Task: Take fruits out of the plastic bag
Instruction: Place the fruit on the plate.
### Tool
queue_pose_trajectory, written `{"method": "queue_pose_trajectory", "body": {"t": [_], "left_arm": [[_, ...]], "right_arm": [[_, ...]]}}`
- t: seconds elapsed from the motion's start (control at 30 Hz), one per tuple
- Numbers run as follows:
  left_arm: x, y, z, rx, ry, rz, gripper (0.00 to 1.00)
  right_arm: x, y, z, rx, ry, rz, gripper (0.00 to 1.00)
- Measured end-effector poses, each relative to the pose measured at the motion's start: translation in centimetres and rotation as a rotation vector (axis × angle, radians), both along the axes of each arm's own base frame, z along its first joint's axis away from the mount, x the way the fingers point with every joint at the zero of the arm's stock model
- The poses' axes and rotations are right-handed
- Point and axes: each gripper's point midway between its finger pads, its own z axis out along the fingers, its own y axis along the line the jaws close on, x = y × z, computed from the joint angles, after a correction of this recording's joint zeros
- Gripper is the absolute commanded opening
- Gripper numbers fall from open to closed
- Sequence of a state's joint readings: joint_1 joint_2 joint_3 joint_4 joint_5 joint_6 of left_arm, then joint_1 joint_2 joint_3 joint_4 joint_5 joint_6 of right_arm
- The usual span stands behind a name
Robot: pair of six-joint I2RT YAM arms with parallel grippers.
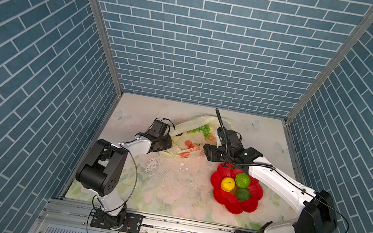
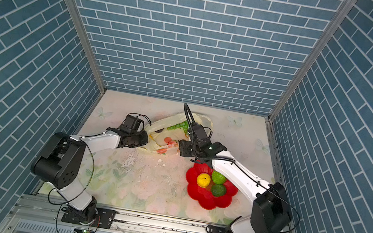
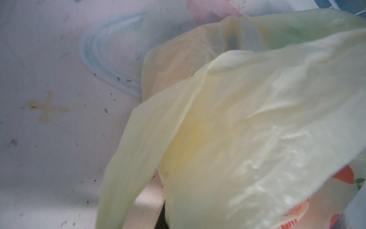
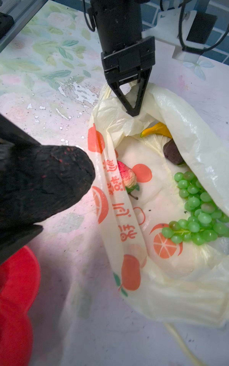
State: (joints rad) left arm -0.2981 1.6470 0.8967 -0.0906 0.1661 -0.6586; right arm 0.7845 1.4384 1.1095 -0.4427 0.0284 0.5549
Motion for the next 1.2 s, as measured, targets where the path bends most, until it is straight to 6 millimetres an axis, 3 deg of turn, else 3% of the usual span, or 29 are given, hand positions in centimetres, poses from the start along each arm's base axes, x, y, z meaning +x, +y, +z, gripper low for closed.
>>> {"method": "queue_pose_trajectory", "body": {"t": [0.4, 0.7, 1.0, 1.2], "left_arm": [[0.0, -0.1, 0.0, -0.003, 0.000, -0.003, 0.14], [0.0, -0.1, 0.0, -0.003, -0.001, -0.003, 0.14], [-0.1, -0.1, -0.2, -0.003, 0.003, -0.004, 0.14], [-0.2, -0.2, -0.2, -0.006, 0.004, -0.010, 0.14]], "right_arm": [[-5.4, -7.5, -0.3, -0.008, -0.012, -0.183, 0.51], [-9.0, -11.4, -1.3, 0.001, 0.020, -0.322, 0.49], [-11.7, -14.0, -4.8, 0.015, 0.105, -0.433, 0.49], [-12.3, -14.6, -6.4, 0.004, 0.140, -0.463, 0.49]]}}
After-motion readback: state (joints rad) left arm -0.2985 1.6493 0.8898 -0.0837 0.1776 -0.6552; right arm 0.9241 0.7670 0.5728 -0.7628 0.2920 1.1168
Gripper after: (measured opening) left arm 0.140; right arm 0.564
